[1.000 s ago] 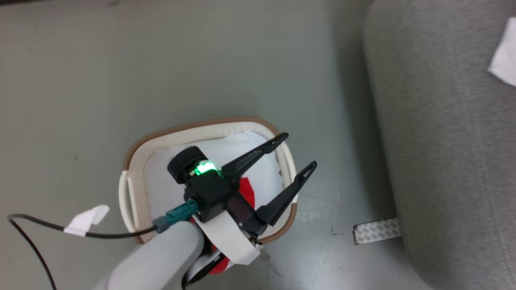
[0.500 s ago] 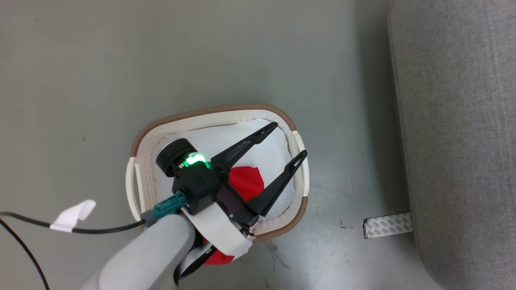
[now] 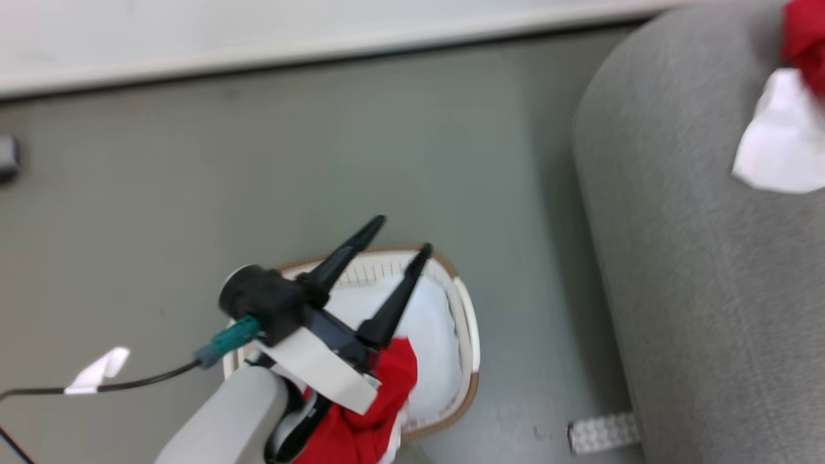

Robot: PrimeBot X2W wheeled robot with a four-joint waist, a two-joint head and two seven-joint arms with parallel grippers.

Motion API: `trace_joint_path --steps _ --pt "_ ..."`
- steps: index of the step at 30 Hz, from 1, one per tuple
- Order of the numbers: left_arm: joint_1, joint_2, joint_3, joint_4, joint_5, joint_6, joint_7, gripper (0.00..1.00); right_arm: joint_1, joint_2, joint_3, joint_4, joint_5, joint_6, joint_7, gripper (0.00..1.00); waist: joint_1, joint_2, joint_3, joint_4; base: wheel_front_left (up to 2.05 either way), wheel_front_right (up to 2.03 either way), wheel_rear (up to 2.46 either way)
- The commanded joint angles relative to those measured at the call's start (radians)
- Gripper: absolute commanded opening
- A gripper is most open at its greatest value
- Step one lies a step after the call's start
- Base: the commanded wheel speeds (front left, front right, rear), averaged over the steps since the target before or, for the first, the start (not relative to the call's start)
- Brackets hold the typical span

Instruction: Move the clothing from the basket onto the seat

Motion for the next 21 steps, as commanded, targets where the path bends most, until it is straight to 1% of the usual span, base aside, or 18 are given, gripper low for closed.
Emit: trace_joint_path --steps 1,3,7,9,11,13,16,21 --pt "0.031 -0.011 0.032 0.009 -0.01 0.0 -0.001 1.0 0.043 -0.017 0.017 -0.026 0.032 -0.002 -0.02 1.0 0.0 0.0 -0.123 0.011 0.0 0.0 0.0" --pt "0.064 -0.027 0.087 0.02 -0.007 0.003 -0.001 1.0 0.088 -0.034 0.043 -0.073 0.071 -0.002 -0.047 1.0 0.0 0.0 -0.174 0.022 0.0 0.0 0.0" --pt "0.12 -0.058 0.191 0.045 0.017 0.01 -0.001 1.0 0.191 -0.048 0.079 -0.179 0.151 -0.003 -0.108 1.0 0.0 0.0 -0.265 0.055 0.0 0.0 0.0" --pt "0.146 -0.067 0.238 0.055 0.029 0.014 -0.001 1.0 0.238 -0.046 0.087 -0.233 0.179 -0.003 -0.145 1.0 0.0 0.0 -0.3 0.072 0.0 0.0 0.0" --pt "0.17 -0.079 0.283 0.067 0.041 0.019 -0.001 1.0 0.29 -0.03 0.085 -0.282 0.194 -0.003 -0.201 1.0 0.0 0.0 -0.332 0.092 0.0 0.0 0.0" --pt "0.197 -0.091 0.329 0.074 0.055 0.026 -0.001 1.0 0.343 0.007 0.066 -0.322 0.19 -0.002 -0.264 1.0 0.0 0.0 -0.355 0.11 0.0 0.0 0.0" --pt "0.24 -0.108 0.387 0.081 0.075 0.036 -0.001 1.0 0.436 0.088 0.032 -0.372 0.15 -0.003 -0.342 1.0 0.0 0.0 -0.386 0.13 0.0 0.0 0.0" --pt "0.316 -0.14 0.472 0.064 0.128 0.045 -0.001 1.0 0.612 0.263 -0.02 -0.475 0.076 -0.002 -0.411 1.0 0.0 0.0 -0.415 0.149 0.0 0.0 0.0"
